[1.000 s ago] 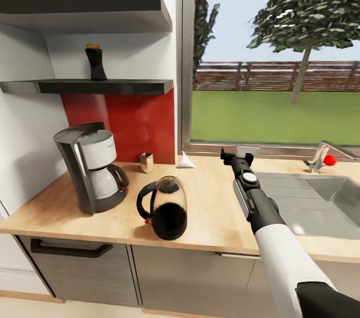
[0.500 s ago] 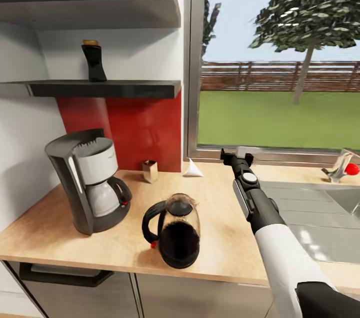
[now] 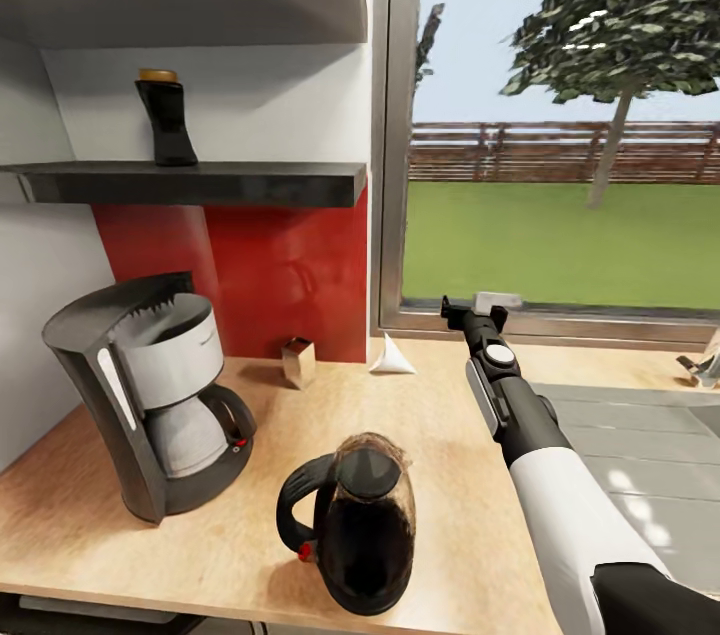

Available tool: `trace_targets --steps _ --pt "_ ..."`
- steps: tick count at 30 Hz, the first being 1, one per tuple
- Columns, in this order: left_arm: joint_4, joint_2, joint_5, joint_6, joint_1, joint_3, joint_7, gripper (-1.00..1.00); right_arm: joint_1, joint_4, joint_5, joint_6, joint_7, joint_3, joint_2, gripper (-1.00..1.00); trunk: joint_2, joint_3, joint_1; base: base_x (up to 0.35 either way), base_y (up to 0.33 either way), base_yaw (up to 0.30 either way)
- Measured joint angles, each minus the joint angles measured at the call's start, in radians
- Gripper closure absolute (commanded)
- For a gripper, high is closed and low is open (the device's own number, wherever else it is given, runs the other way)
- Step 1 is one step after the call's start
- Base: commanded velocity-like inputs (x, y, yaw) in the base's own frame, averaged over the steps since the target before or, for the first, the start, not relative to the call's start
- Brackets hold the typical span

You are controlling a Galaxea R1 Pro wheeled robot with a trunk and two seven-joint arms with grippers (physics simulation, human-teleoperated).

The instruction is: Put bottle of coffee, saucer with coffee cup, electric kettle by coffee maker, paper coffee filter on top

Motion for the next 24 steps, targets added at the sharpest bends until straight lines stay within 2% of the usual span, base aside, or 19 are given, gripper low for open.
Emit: trace_targets --steps 24 --pt "0.002 -0.001 0.0 0.001 0.0 -0.002 0.0 -1.0 0.0 0.0 -0.004 -0.002 0.0 0.0 0.001 -1.0 0.0 0.0 0.0 0.013 0.007 0.0"
